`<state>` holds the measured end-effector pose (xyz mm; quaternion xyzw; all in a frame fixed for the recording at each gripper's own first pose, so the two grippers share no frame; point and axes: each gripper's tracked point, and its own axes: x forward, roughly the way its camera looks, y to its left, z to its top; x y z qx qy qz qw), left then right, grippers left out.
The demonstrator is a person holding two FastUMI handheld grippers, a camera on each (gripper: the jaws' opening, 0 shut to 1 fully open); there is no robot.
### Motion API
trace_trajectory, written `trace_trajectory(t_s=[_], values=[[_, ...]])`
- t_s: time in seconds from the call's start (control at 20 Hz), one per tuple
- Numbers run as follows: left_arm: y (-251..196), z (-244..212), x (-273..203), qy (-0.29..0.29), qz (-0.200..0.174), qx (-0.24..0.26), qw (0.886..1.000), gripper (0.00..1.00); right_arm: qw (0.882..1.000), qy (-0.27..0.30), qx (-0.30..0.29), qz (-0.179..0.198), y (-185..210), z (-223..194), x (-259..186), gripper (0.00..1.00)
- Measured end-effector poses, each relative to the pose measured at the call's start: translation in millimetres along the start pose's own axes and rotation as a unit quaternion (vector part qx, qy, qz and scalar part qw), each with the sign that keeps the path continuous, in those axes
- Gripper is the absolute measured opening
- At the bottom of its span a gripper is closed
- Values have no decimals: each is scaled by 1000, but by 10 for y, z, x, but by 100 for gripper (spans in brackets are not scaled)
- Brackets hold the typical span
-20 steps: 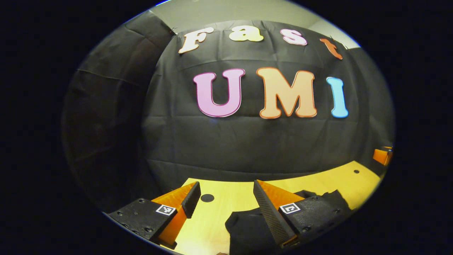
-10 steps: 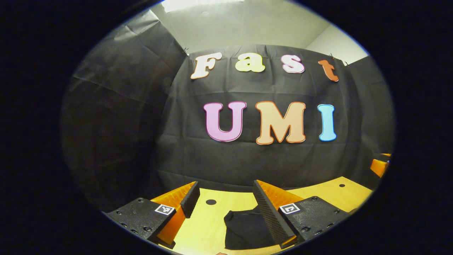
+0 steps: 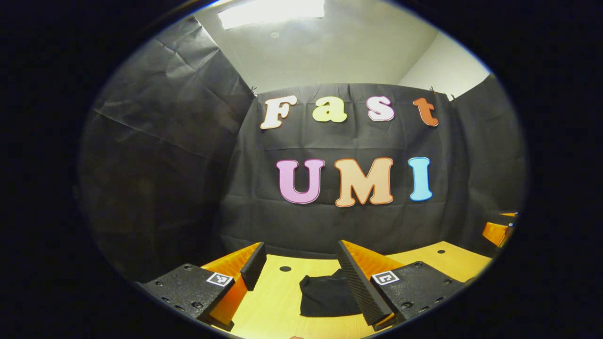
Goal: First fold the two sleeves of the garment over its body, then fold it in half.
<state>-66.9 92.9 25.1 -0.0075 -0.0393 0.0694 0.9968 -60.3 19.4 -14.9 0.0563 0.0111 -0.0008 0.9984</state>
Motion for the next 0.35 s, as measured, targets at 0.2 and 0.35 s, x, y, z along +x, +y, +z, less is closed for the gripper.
trace_trajectory(t_s=[0.2,0.35], values=[[44,221,-96,-22,0,16,1000,92,1000,-13,-9,7,57,60,-194,96],[-73,315,-120,-25,-13,-5,1000,91,1000,2,-10,13,101,10,-293,93]])
